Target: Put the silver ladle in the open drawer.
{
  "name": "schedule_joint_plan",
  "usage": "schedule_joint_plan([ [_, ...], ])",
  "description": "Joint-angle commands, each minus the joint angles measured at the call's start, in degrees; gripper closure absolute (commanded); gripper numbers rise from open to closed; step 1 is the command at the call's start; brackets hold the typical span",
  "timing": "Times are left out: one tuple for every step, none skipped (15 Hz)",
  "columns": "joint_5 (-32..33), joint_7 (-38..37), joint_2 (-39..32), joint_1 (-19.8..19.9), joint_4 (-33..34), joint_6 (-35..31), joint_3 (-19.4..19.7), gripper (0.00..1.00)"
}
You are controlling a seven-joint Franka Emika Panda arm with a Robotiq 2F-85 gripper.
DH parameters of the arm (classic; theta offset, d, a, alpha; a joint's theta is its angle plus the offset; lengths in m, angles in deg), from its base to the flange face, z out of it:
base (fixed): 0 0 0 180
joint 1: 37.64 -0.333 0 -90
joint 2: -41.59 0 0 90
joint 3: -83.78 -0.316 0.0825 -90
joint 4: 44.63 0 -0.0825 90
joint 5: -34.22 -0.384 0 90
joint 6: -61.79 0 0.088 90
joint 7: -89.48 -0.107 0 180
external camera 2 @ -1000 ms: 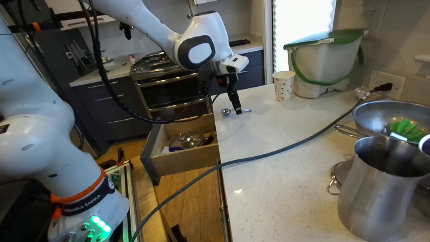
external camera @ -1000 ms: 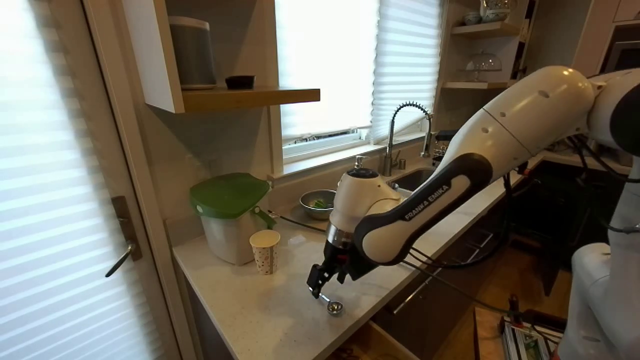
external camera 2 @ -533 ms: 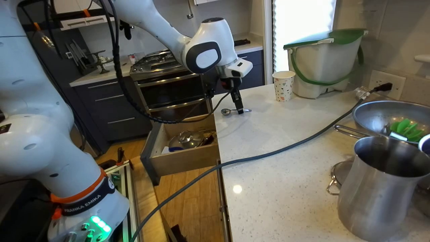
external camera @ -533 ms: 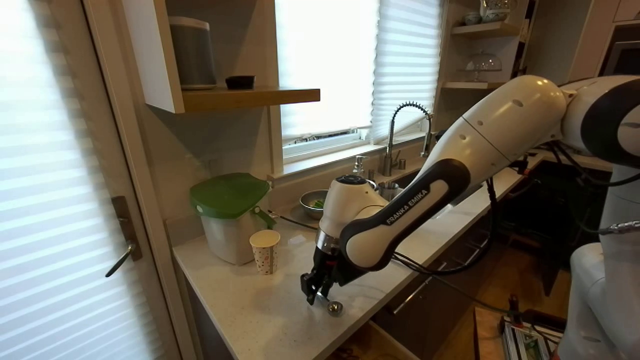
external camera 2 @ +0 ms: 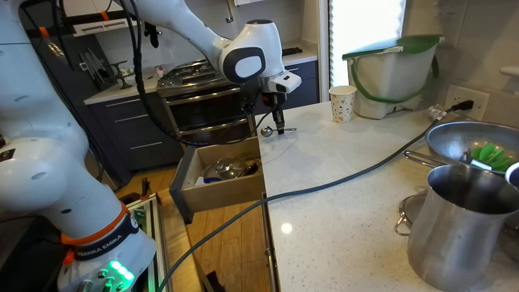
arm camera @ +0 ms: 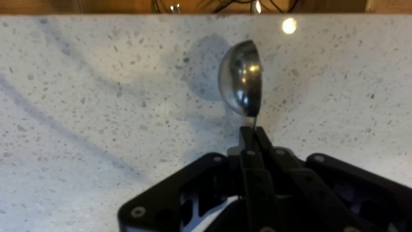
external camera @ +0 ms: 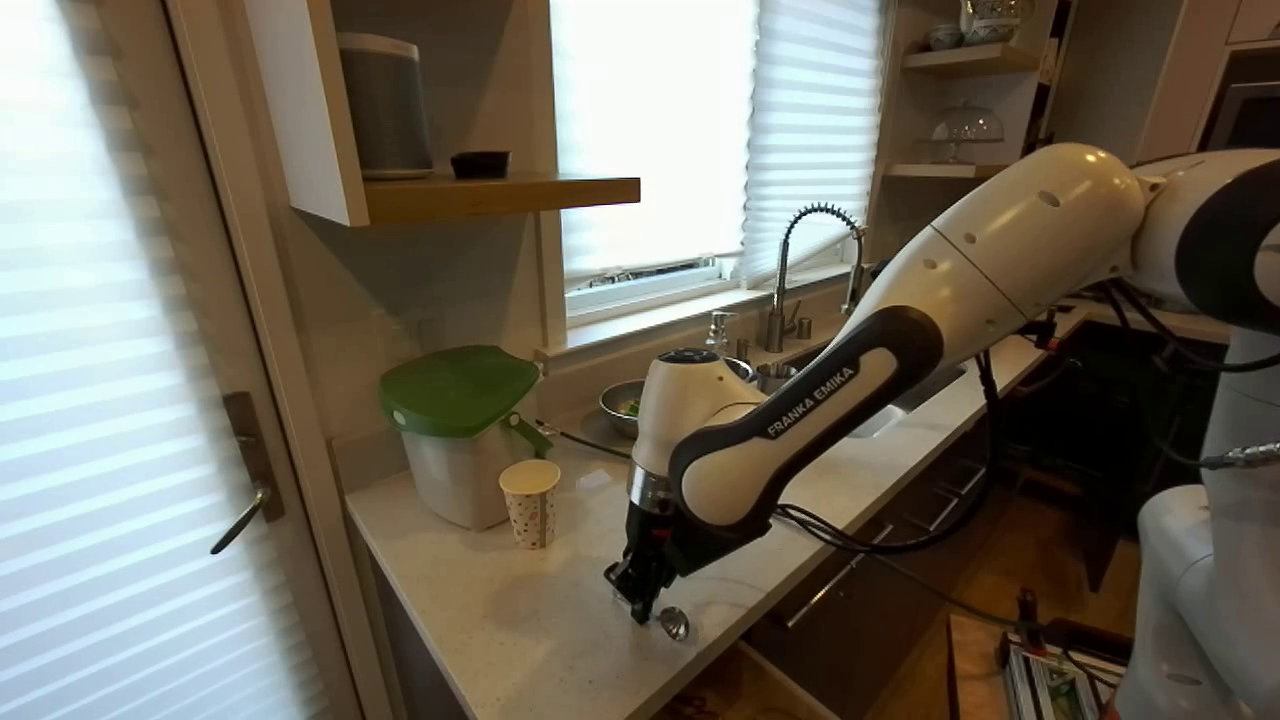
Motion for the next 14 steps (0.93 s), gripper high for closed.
schedule_joint_plan([
  [-3.0, 2.7, 4.2, -0.6, -0.9, 6.2, -0.3, 0.99],
  [-3.3, 3.4, 5.3, -0.9, -1.2, 7.7, -0.6, 0.99],
  [-3.8, 4.8, 6.5, -1.3, -1.8, 8.9, -1.0, 0.99],
  [-4.1, 6.1, 7.4, -1.9, -2.3, 10.0, -1.5, 0.99],
  [-4.4, 7.4, 8.2, -2.5, -2.5, 11.3, -2.0, 0.99],
  [-4.6, 8.1, 8.6, -3.3, -3.1, 11.6, -2.7, 0.99],
  [-4.7, 8.7, 9.0, -4.0, -3.5, 12.1, -3.4, 0.99],
  [-4.7, 8.9, 9.0, -5.0, -4.4, 11.3, -4.3, 0.99],
  [-4.8, 9.2, 8.9, -5.8, -5.0, 10.9, -5.1, 0.99],
  [-4.6, 9.4, 8.5, -6.7, -5.9, 9.8, -5.9, 0.99],
  [-4.3, 9.4, 8.0, -7.4, -6.3, 9.7, -6.6, 0.99],
  [-2.7, 7.3, 7.1, -8.0, -7.2, 8.4, -7.3, 0.99],
  [-2.2, 6.9, 6.5, -8.5, -7.9, 7.4, -7.8, 0.99],
  [-2.3, 6.8, 6.1, -8.9, -8.5, 7.0, -8.2, 0.99],
])
